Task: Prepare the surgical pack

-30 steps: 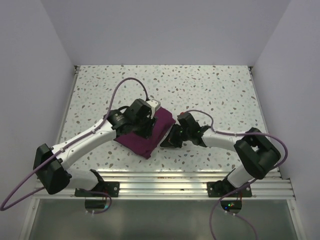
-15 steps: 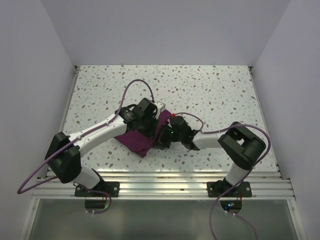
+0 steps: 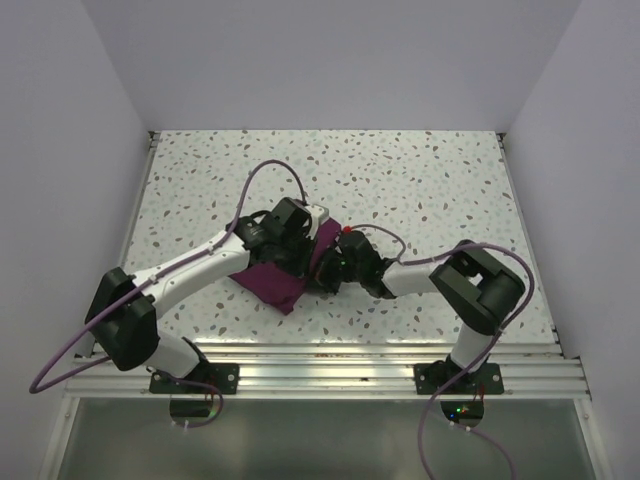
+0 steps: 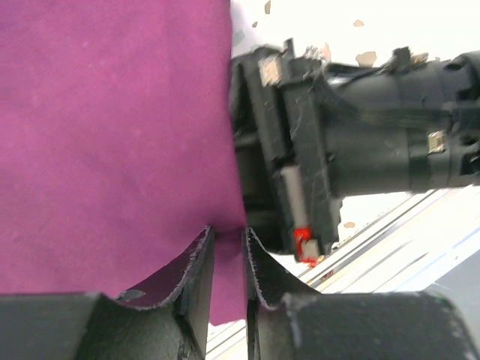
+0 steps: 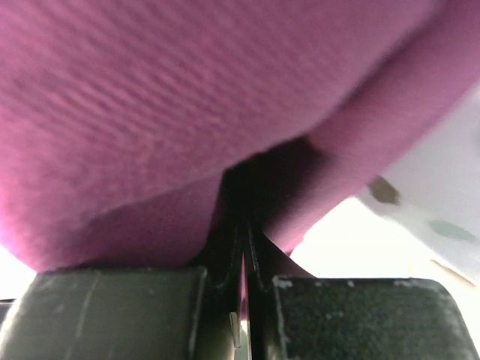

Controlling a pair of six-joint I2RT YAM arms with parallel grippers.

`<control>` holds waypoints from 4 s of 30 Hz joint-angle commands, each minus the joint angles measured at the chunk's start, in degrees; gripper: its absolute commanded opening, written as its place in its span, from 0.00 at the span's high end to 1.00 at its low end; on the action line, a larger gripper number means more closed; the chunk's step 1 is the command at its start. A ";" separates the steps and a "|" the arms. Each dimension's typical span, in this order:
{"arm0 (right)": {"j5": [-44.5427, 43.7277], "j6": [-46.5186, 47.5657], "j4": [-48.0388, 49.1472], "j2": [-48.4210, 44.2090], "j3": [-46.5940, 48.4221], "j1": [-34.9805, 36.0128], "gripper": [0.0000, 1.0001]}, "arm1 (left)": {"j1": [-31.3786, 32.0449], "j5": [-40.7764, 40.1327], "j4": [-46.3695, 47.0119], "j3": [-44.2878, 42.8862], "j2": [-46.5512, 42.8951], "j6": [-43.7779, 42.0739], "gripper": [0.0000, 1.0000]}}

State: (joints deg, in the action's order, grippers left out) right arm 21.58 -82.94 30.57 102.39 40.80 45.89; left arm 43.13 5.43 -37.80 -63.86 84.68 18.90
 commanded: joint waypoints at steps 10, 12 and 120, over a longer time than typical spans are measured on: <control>-1.98 19.73 -31.17 -20.21 -1.60 -13.45 1.00 | -1.74 -2.97 -1.49 -4.52 -2.08 -3.16 0.71; -0.85 21.49 -32.24 -19.43 -0.02 -14.60 1.00 | -2.00 -2.80 -1.22 -6.54 -0.67 -3.95 0.70; 17.00 48.82 -50.75 14.25 36.00 -30.33 0.99 | -17.30 11.61 8.80 5.05 12.27 -6.15 0.69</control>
State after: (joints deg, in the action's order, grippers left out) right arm 45.82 -42.15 -8.21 116.66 72.27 16.23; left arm 26.30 15.53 -30.13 -59.40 100.12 16.16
